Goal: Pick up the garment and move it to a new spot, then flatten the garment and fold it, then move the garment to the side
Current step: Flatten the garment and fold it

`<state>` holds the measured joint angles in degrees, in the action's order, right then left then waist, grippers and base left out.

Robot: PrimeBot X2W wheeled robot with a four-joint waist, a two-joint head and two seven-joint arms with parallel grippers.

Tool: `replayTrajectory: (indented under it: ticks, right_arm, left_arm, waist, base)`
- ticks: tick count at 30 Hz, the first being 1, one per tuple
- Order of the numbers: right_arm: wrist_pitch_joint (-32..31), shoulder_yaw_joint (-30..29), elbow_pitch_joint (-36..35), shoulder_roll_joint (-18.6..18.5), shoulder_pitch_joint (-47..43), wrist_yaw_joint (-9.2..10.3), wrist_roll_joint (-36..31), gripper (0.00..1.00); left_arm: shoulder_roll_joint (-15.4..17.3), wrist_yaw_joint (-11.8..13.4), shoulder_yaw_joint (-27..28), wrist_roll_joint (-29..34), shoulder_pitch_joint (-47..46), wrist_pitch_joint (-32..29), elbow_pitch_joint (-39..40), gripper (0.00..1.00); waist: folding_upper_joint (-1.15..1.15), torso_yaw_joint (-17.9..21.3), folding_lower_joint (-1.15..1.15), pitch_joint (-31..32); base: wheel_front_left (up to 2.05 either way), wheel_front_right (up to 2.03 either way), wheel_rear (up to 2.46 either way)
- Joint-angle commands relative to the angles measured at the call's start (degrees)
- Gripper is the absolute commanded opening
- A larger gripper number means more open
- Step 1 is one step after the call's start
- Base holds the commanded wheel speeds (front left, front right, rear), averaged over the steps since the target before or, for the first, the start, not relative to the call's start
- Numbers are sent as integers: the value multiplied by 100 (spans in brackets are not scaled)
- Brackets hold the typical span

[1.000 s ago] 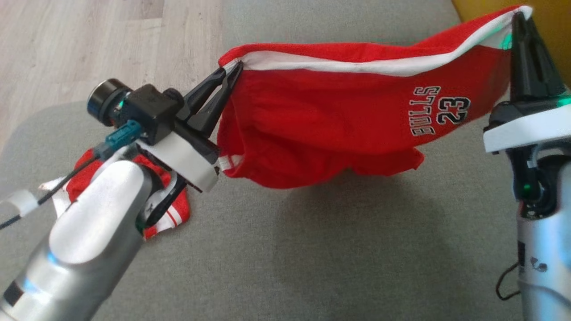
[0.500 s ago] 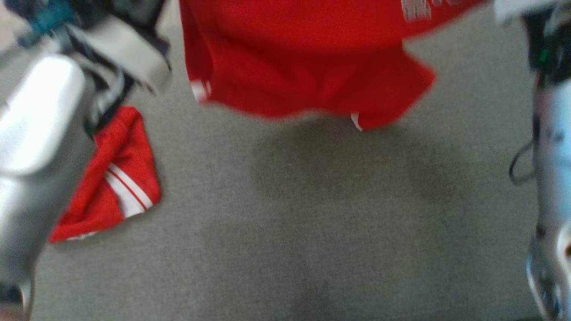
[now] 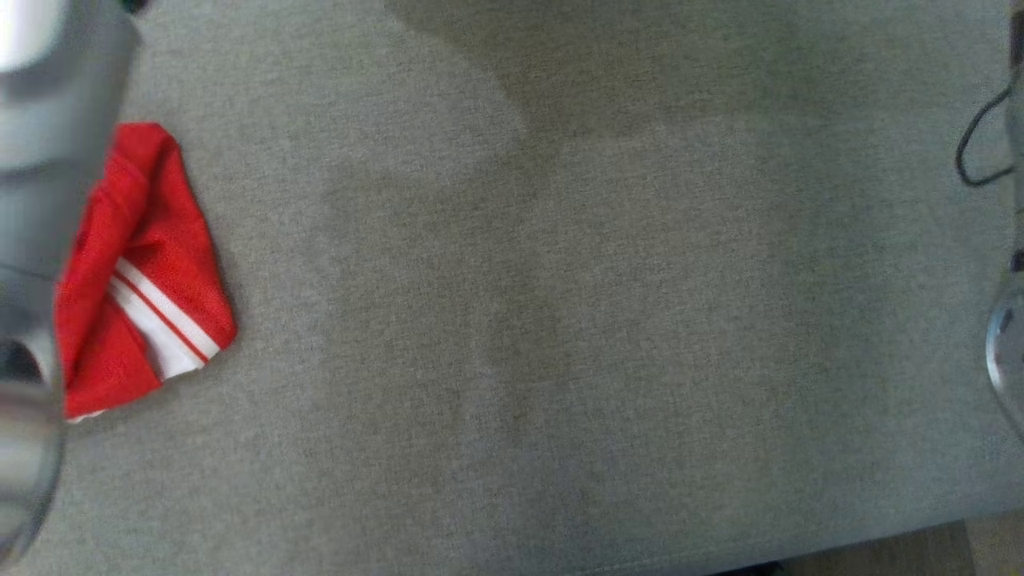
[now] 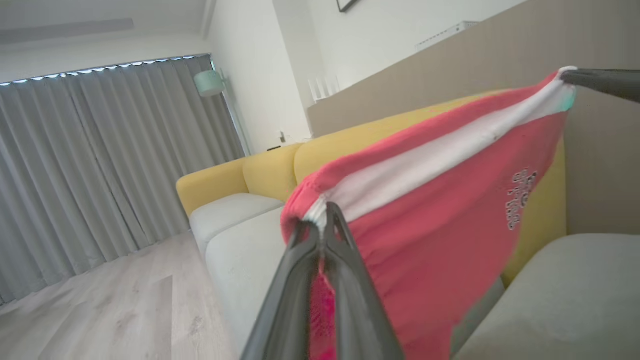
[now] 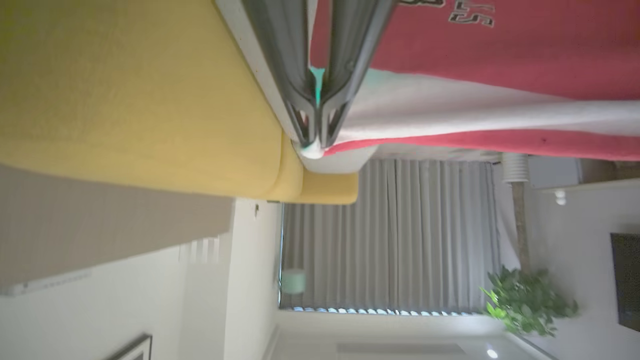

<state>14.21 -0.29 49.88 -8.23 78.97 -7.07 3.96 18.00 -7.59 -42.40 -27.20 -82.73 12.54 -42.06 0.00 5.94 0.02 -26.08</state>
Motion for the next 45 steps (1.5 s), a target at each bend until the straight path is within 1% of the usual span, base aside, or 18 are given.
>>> replayTrajectory:
  ticks: [1, 4, 8, 10, 14, 17, 19, 22, 27, 30, 31, 32, 36, 38, 42, 43, 45]
  right_arm:
    - [42, 38, -55, 76, 26, -42, -32, 0]
    - [56, 424, 446, -20, -248, -42, -163, 0]
    - [-7, 919, 1050, -154, -610, -42, 62, 0]
    - [-113, 1292, 1285, -241, -830, -42, 207, 0]
    - [-489, 2192, 1559, -482, -1317, -42, 564, 0]
    - [-816, 2878, 1508, -687, -1687, -42, 997, 0]
    - [-1095, 3311, 1366, -874, -1921, -42, 1358, 0]
    - [-1564, 3978, 1019, -1234, -2249, -42, 1911, 0]
    - [-2311, 4914, 254, -1931, -2658, -42, 2845, 0]
    - [-2699, 5310, -130, -2322, -2827, -42, 3300, 0]
    - [-2808, 5412, -241, -2440, -2874, -42, 3437, 0]
    - [-2808, 5412, -241, -2440, -2874, -42, 3437, 0]
    - [-3231, 5750, -648, -2854, -3066, -42, 3893, 0]
    - [-3389, 5881, -837, -3067, -3167, -42, 4021, 0]
    - [-3763, 6001, -1318, -3489, -3472, -42, 4385, 0]
    - [-3913, 6030, -1607, -3721, -3627, -42, 4500, 0]
    - [-3954, 6055, -1909, -3954, -3748, -42, 4452, 0]
  left_arm:
    - [129, 11, -5, -26, -156, 79, 119, 0]
    - [132, 11, -585, -161, 161, 188, 131, 0]
    - [255, 11, -1269, -426, 704, 233, 265, 0]
    - [347, 11, -1532, -554, 977, 240, 409, 0]
    - [598, 10, -1802, -694, 1551, 243, 840, 0]
    - [747, 10, -2034, -738, 2042, 244, 1093, 0]
    - [840, 10, -2239, -649, 2297, 244, 1253, 0]
    - [907, 10, -2335, -585, 2632, 245, 1418, 0]
    - [849, 10, -2494, -568, 3143, 245, 1556, 0]
    - [783, 27, -2604, -589, 3364, 245, 1578, 0]
    - [756, 48, -2628, -596, 3433, 243, 1579, 0]
    - [756, 48, -2628, -596, 3433, 243, 1579, 0]
    - [649, 149, -2678, -666, 3728, 243, 1636, 0]
    - [603, 219, -2690, -709, 3898, 243, 1718, 0]
    - [542, 320, -2775, -747, 4247, 218, 2018, 0]
    - [535, 352, -2835, -747, 4426, 155, 2211, 0]
    - [539, 379, -2896, -716, 4606, 72, 2437, 0]
  waist:
    - [0, -8, -2, -17]
    - [0, -11, -2, 1]
    - [0, -14, -2, 116]
    - [0, -14, -2, 216]
    - [0, -12, -2, 437]
    - [0, 0, -2, 627]
    - [0, 6, -2, 752]
    - [0, 6, -2, 947]
    - [0, 4, -2, 1251]
    - [0, 8, -2, 1423]
    - [0, 12, -2, 1485]
    - [0, 12, -2, 1485]
    - [0, 40, -2, 1756]
    - [0, 49, -2, 1908]
    - [0, 54, -2, 2151]
    - [0, 50, -2, 2259]
    - [0, 49, -2, 2345]
  base:
    - [0, 0, 0]
    - [0, 0, 0]
    - [0, 0, 0]
    - [0, 0, 0]
    - [0, 0, 0]
    - [0, 0, 0]
    - [0, 0, 0]
    - [0, 0, 0]
    - [0, 0, 0]
    - [0, 0, 0]
    - [0, 0, 0]
    - [0, 0, 0]
    - [0, 0, 0]
    - [0, 0, 0]
    - [0, 0, 0]
    - [0, 0, 0]
    - [0, 0, 0]
